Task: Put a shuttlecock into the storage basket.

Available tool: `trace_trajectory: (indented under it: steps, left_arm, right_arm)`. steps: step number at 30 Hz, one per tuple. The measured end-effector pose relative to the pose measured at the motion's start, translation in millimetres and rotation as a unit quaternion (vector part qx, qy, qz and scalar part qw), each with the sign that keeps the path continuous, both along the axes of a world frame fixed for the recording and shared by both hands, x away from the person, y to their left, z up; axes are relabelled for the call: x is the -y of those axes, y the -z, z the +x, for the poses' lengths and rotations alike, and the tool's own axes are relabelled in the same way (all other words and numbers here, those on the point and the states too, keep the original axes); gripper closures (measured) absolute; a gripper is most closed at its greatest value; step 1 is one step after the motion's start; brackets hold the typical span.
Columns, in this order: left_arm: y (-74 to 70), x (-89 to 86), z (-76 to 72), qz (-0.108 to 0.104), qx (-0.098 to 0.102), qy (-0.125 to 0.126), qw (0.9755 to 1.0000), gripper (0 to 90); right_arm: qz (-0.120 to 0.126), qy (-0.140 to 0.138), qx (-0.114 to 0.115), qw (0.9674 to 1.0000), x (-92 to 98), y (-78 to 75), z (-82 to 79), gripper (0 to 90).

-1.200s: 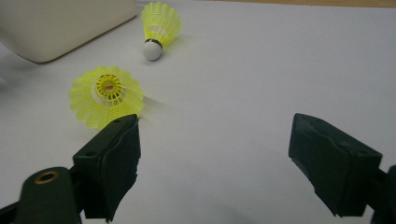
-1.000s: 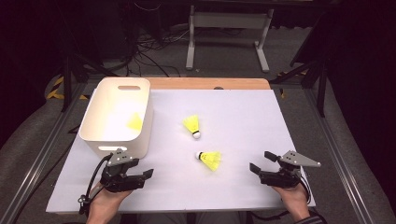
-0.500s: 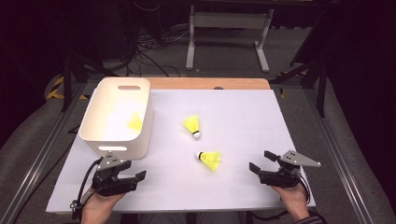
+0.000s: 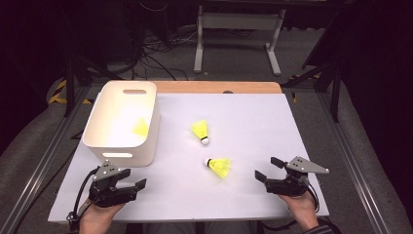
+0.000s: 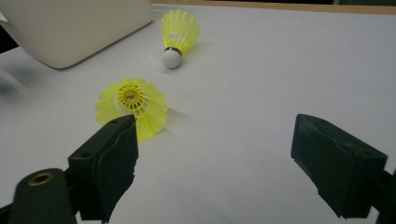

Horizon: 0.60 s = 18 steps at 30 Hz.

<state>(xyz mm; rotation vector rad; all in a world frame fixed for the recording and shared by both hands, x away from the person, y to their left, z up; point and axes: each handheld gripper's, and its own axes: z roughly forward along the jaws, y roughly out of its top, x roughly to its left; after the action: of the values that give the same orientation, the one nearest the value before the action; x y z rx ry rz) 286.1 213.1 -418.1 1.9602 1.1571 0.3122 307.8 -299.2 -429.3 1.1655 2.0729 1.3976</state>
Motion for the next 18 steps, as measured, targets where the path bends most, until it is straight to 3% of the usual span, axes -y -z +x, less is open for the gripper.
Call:
trace_trajectory:
  steps: [11, 18]
  left_arm:
    - [1.4, -4.4, -3.6, -0.001, 0.006, -0.006, 1.0000, 29.6]
    - [1.7, -5.0, -4.1, 0.002, 0.011, -0.008, 0.9999, 29.6]
  right_arm:
    - [0.002, -0.008, -0.033, 0.9994, -11.8, -2.5, 3.3, 14.5]
    - [-0.020, -0.025, -0.058, 0.9978, -24.2, -5.0, 6.1, 19.9]
